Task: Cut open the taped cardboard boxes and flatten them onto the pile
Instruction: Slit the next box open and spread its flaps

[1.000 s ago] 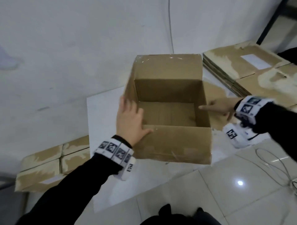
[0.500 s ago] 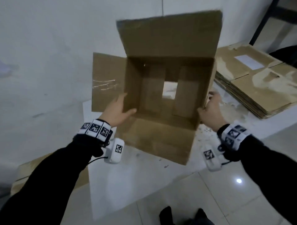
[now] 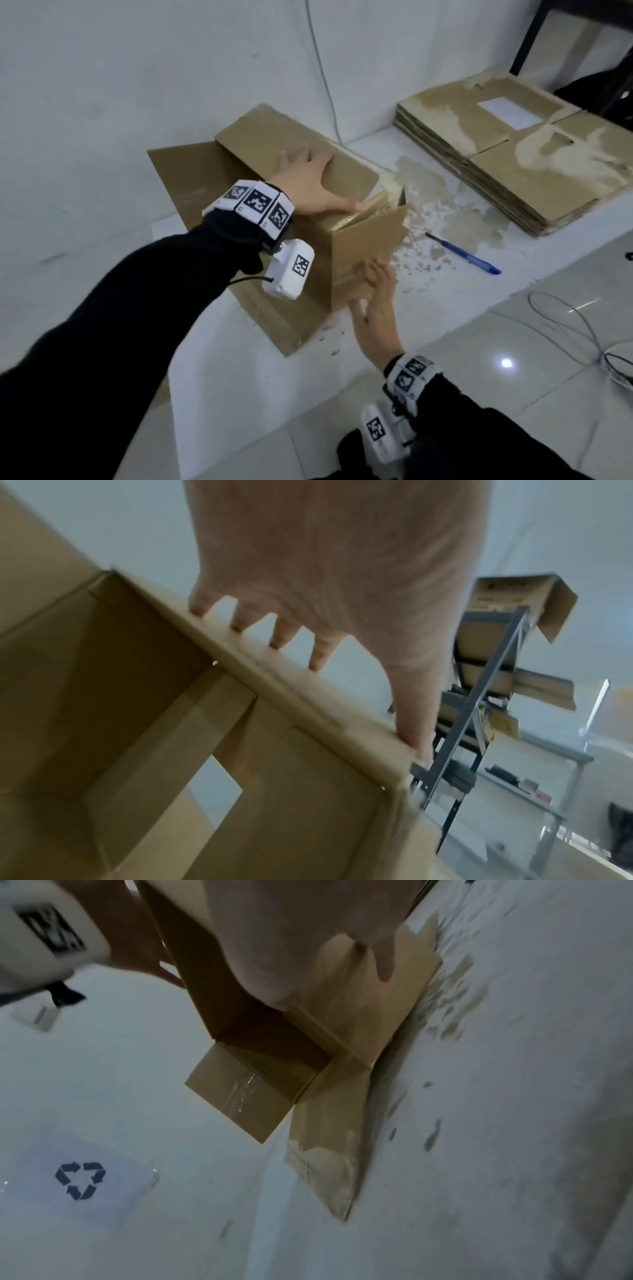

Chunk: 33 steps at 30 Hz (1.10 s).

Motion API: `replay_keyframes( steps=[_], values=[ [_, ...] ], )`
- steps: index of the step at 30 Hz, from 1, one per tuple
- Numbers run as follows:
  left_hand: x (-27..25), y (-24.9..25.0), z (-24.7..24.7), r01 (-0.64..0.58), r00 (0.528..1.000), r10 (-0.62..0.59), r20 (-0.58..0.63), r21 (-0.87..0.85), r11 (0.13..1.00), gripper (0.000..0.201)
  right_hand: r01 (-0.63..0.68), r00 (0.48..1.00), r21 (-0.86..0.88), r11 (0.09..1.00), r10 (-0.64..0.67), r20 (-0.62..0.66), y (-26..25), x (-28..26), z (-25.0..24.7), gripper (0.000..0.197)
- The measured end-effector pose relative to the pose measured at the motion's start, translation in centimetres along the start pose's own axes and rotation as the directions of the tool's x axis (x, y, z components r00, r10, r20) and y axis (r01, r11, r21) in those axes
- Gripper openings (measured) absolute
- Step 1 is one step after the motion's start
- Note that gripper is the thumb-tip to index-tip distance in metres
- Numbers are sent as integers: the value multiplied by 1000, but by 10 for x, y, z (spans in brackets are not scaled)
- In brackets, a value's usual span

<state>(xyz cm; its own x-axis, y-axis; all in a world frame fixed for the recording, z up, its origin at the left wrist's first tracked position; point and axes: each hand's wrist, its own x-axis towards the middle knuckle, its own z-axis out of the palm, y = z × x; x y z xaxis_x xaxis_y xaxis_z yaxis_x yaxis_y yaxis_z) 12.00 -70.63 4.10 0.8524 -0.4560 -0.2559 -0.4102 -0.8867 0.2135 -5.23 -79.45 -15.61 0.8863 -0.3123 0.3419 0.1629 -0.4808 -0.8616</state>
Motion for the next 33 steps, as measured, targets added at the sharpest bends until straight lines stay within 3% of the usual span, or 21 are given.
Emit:
replay_keyframes(
  steps=[3,5,8,10,11,13,16,18,20,22,24,26,28,30,31,33],
  values=[
    [-3,-2,-3,51,990,-64,126,104,993,124,-219,973,206,954,230,-27,3,17,-46,15],
    [-11,-8,-3,72,982,-93,162,133,988,120,-313,942,267,911,334,-34,9,35,-73,24],
    [-27,-17,-5,104,979,-117,166,86,991,107,-491,870,324,809,432,239,22,73,-92,42],
    [-35,-18,-9,117,978,-126,168,61,991,106,-544,805,257,798,411,428,26,103,-87,57],
    [-39,-18,-12,121,977,-130,171,62,991,106,-548,795,267,793,395,460,23,118,-83,61],
    [-46,-16,-15,134,976,-150,155,105,985,108,-503,845,390,772,343,410,12,151,-80,56],
    [-56,-8,-15,148,978,-164,130,119,982,110,-291,942,554,780,133,307,-17,197,-86,45],
    [-61,7,-15,194,970,-206,127,107,975,111,-112,941,544,831,-87,326,-37,217,-87,26],
    [-69,26,-23,274,955,-287,76,147,950,102,10,858,436,900,-232,458,-51,230,-85,17],
    [-85,47,-43,360,933,-354,-71,243,901,70,17,730,302,953,-219,648,-58,242,-81,45],
    [-102,68,-60,422,898,-350,-266,300,856,42,-84,598,183,980,-97,795,-62,254,-79,81],
    [-106,91,-59,426,827,-270,-493,235,874,30,-168,465,118,979,-27,885,-62,264,-71,98],
    [-90,118,-44,374,743,-228,-629,107,921,24,-204,350,125,971,-47,936,-60,268,-62,99],
    [-63,133,-19,361,765,-266,-586,49,931,26,-108,309,104,989,-66,949,-57,270,-55,92],
    [-50,133,-4,402,794,-302,-528,83,912,31,-32,327,88,996,-73,942,-55,270,-55,84],
    [-40,122,17,491,799,-367,-477,162,856,38,138,462,25,990,-87,883,-44,273,-69,62]
  ],
)
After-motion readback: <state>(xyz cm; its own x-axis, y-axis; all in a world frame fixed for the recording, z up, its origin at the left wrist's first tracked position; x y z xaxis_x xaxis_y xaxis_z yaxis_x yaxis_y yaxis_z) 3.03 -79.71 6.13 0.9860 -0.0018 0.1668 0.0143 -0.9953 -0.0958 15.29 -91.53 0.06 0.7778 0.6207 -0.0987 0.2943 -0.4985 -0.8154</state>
